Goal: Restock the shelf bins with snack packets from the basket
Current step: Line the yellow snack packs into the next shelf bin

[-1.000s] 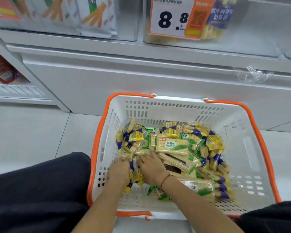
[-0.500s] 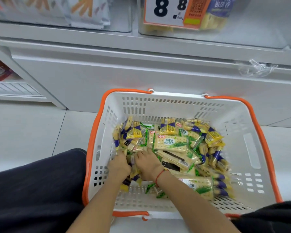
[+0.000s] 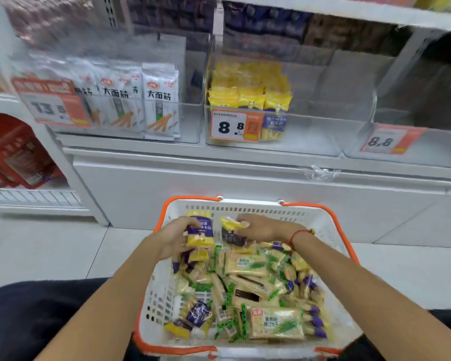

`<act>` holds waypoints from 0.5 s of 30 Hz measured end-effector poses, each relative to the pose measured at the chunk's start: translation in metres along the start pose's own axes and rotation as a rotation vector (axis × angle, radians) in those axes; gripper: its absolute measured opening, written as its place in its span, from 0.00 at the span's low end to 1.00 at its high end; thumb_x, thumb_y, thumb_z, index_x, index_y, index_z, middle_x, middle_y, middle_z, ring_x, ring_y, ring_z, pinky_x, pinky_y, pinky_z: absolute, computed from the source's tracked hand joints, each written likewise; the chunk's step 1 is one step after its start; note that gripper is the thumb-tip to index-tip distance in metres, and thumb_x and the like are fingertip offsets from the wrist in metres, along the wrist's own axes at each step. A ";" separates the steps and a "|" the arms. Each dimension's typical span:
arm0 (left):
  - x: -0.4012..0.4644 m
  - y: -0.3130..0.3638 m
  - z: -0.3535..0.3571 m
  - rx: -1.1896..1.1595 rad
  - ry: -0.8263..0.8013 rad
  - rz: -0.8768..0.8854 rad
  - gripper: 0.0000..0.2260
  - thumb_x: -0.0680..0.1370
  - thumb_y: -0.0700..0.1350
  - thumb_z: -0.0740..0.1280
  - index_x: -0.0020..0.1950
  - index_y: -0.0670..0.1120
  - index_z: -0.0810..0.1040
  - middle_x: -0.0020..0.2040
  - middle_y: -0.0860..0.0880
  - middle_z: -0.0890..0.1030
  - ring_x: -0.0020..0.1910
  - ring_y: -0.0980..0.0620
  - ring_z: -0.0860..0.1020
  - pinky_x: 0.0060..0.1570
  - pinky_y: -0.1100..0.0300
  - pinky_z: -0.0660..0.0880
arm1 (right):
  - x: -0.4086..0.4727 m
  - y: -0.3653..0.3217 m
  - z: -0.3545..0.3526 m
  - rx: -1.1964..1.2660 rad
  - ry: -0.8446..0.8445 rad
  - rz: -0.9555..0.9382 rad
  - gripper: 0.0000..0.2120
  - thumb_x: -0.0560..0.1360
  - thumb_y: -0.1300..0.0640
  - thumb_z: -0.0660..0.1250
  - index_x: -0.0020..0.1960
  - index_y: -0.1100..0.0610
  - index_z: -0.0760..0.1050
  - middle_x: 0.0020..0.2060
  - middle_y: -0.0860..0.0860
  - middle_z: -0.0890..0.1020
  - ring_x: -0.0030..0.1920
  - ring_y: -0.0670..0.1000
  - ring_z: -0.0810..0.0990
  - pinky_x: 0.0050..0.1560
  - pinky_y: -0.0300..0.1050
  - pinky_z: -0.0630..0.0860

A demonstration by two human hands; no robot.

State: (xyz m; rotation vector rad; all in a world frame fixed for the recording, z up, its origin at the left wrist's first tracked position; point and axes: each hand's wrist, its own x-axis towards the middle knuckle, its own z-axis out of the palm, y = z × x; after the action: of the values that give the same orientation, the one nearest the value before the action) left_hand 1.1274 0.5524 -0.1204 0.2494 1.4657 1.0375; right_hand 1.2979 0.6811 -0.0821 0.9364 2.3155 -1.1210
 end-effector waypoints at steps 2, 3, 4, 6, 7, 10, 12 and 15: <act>-0.014 0.032 0.010 0.062 -0.059 0.083 0.07 0.77 0.39 0.65 0.55 0.43 0.77 0.46 0.45 0.81 0.41 0.51 0.78 0.38 0.62 0.77 | -0.024 -0.009 -0.036 0.165 0.027 0.013 0.12 0.82 0.51 0.55 0.62 0.56 0.68 0.52 0.52 0.80 0.53 0.55 0.82 0.46 0.43 0.74; -0.020 0.048 0.015 0.105 -0.094 0.124 0.09 0.77 0.37 0.66 0.57 0.41 0.77 0.49 0.43 0.82 0.42 0.50 0.79 0.42 0.61 0.77 | -0.035 -0.013 -0.051 0.231 0.045 0.004 0.12 0.82 0.50 0.55 0.60 0.55 0.70 0.48 0.51 0.81 0.49 0.53 0.83 0.45 0.42 0.74; -0.028 0.064 0.019 0.150 -0.133 0.163 0.11 0.77 0.36 0.65 0.60 0.39 0.77 0.52 0.40 0.82 0.43 0.49 0.80 0.44 0.61 0.77 | -0.045 -0.016 -0.064 0.302 0.071 -0.011 0.13 0.82 0.49 0.55 0.59 0.55 0.71 0.46 0.50 0.82 0.45 0.50 0.82 0.45 0.41 0.75; -0.044 0.094 0.028 0.227 -0.214 0.224 0.11 0.78 0.34 0.64 0.60 0.42 0.76 0.52 0.41 0.81 0.42 0.50 0.79 0.43 0.62 0.78 | -0.062 -0.020 -0.084 0.480 0.130 -0.059 0.11 0.81 0.51 0.57 0.55 0.56 0.74 0.44 0.51 0.82 0.43 0.49 0.80 0.47 0.41 0.76; -0.053 0.108 0.033 0.245 -0.246 0.233 0.11 0.79 0.34 0.63 0.59 0.44 0.75 0.53 0.42 0.81 0.42 0.51 0.79 0.43 0.62 0.78 | -0.069 -0.021 -0.091 0.591 0.155 -0.093 0.10 0.81 0.52 0.58 0.52 0.56 0.75 0.43 0.51 0.81 0.42 0.50 0.80 0.48 0.43 0.77; -0.072 0.136 0.047 0.327 -0.267 0.261 0.12 0.79 0.35 0.61 0.58 0.49 0.75 0.52 0.45 0.81 0.44 0.52 0.78 0.44 0.62 0.76 | -0.081 -0.019 -0.099 0.900 0.190 -0.191 0.07 0.79 0.57 0.58 0.45 0.56 0.73 0.39 0.53 0.79 0.40 0.52 0.78 0.50 0.48 0.77; -0.077 0.142 0.054 0.405 -0.204 0.292 0.12 0.79 0.37 0.63 0.56 0.52 0.76 0.50 0.48 0.81 0.43 0.53 0.77 0.45 0.62 0.74 | -0.081 -0.018 -0.099 0.985 0.185 -0.236 0.04 0.75 0.58 0.61 0.42 0.57 0.72 0.37 0.53 0.77 0.37 0.51 0.78 0.48 0.46 0.78; -0.076 0.148 0.061 0.441 -0.126 0.351 0.13 0.75 0.34 0.64 0.53 0.50 0.80 0.45 0.48 0.81 0.39 0.54 0.76 0.41 0.62 0.72 | -0.078 -0.023 -0.103 0.931 0.236 -0.235 0.07 0.68 0.62 0.65 0.46 0.57 0.72 0.38 0.54 0.75 0.34 0.48 0.78 0.38 0.39 0.78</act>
State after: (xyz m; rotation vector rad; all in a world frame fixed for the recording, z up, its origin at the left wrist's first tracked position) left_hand 1.1355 0.6108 0.0462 0.8976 1.5553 0.9396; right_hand 1.3292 0.7225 0.0383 1.1400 2.0688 -2.3986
